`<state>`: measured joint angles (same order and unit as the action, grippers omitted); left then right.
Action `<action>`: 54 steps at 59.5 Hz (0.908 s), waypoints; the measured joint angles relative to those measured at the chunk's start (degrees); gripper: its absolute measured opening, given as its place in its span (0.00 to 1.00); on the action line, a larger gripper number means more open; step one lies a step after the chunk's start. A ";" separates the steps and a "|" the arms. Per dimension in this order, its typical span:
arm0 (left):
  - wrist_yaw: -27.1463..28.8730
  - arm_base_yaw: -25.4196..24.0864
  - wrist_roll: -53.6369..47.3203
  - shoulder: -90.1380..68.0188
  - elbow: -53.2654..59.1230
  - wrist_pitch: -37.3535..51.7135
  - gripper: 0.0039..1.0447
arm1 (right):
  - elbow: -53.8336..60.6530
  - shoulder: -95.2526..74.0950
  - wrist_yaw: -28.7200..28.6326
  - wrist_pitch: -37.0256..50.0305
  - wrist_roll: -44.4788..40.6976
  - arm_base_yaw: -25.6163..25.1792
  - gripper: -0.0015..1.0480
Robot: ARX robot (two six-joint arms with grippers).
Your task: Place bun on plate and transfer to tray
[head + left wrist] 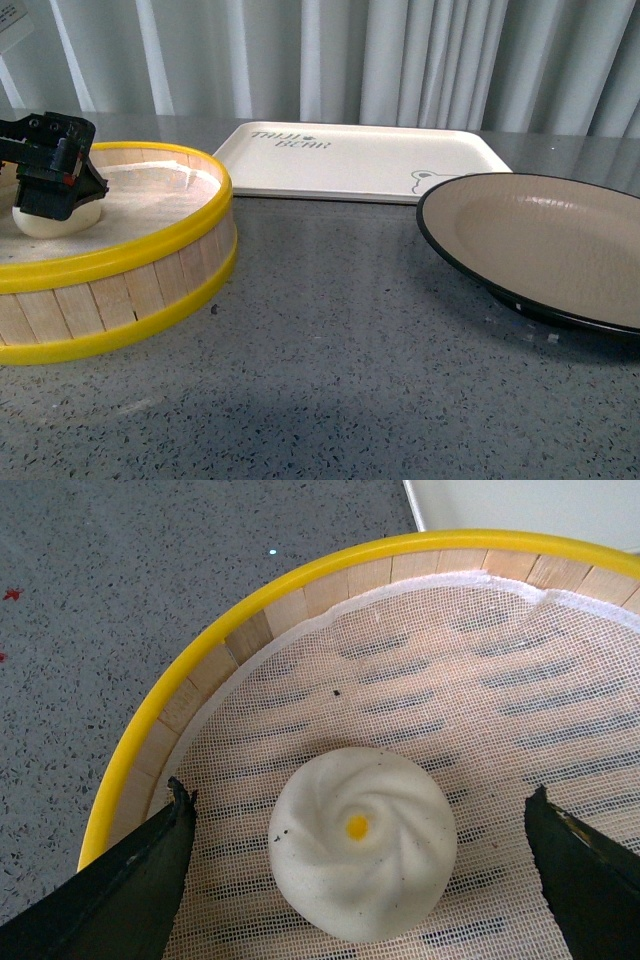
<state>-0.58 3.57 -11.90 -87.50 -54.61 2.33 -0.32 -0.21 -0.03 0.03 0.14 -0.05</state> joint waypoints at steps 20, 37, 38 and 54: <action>0.42 0.85 -0.52 -0.33 0.42 0.85 0.68 | 0.00 0.00 0.00 0.00 0.00 0.00 0.92; 0.31 0.96 -0.50 -0.33 0.61 1.03 0.21 | 0.00 0.00 0.00 0.00 0.00 0.00 0.92; 0.24 0.96 -0.50 -0.33 0.61 1.03 0.18 | 0.00 0.00 0.00 0.00 -0.02 -0.02 0.92; -0.96 0.96 -0.04 0.09 0.61 0.57 0.03 | 0.00 0.00 -0.02 0.00 -0.02 -0.02 0.92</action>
<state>-1.54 4.54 -11.94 -87.42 -54.00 2.90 -0.32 -0.21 -0.05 0.03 0.12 -0.08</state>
